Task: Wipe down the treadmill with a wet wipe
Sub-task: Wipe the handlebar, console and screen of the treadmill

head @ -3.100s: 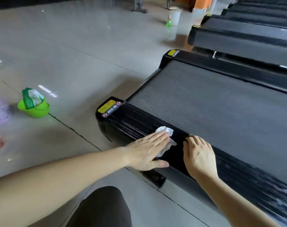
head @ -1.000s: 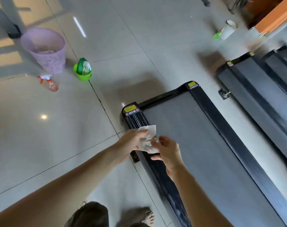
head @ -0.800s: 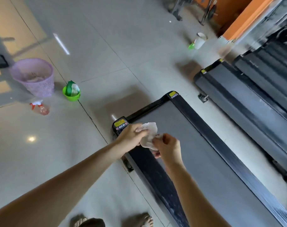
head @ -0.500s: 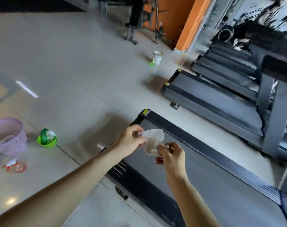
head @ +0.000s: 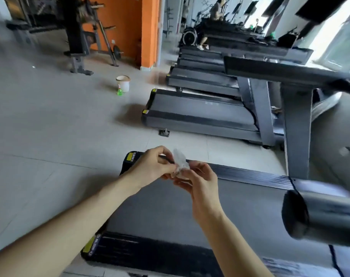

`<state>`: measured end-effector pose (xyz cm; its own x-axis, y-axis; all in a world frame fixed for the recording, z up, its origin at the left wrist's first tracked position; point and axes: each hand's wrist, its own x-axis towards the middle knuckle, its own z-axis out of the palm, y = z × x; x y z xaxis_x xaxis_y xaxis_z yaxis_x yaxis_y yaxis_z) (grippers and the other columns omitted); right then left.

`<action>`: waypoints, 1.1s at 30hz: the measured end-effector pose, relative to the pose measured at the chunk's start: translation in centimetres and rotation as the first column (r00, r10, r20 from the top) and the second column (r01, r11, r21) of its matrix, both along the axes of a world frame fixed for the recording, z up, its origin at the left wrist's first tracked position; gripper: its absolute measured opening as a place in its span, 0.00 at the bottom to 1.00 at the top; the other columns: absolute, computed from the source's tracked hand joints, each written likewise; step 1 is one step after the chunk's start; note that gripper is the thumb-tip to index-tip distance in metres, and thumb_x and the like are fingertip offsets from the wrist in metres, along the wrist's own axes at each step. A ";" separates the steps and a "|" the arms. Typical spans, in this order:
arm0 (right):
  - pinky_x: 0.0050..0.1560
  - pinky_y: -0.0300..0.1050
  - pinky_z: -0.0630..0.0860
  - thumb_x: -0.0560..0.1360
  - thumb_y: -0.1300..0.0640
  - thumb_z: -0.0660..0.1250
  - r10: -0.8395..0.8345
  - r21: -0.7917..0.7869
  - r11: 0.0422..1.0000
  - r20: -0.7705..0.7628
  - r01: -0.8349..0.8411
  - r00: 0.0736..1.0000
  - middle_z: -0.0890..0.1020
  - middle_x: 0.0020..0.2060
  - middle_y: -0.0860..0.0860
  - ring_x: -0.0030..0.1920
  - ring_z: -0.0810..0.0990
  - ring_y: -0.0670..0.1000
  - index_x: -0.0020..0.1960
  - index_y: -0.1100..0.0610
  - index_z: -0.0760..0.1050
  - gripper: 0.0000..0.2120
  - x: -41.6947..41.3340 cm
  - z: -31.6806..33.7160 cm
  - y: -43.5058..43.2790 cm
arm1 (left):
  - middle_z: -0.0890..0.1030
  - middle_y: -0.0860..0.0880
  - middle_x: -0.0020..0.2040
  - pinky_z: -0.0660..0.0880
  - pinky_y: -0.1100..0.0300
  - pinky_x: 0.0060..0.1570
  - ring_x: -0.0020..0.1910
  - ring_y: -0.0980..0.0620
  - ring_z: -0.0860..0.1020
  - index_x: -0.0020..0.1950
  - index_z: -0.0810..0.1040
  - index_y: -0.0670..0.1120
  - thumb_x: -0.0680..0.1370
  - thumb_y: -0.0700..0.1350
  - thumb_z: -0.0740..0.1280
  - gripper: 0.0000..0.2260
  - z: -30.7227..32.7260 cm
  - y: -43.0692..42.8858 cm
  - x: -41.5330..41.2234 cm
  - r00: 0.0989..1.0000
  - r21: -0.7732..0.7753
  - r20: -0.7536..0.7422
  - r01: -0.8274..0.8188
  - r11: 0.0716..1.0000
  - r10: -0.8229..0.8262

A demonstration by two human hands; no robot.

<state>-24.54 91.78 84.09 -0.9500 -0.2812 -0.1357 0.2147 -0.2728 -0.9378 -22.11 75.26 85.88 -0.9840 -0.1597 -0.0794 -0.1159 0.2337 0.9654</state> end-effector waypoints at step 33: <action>0.38 0.39 0.74 0.77 0.66 0.69 -0.283 -0.027 -0.179 -0.956 0.983 -0.078 0.76 0.43 0.51 0.39 0.74 0.47 0.51 0.59 0.72 0.07 8.4 2.6 9.4 | 0.81 0.42 0.67 0.69 0.36 0.71 0.66 0.41 0.79 0.71 0.78 0.45 0.72 0.69 0.70 0.36 8.4 19.0 -8.2 0.199 0.372 0.236 0.886 0.278 -0.951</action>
<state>-16.10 101.18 86.68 -0.1803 0.4471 0.8761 -0.1317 0.8717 -0.4720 -30.34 94.28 94.29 -0.3043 0.8808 -0.3627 -0.2212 0.3051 0.9263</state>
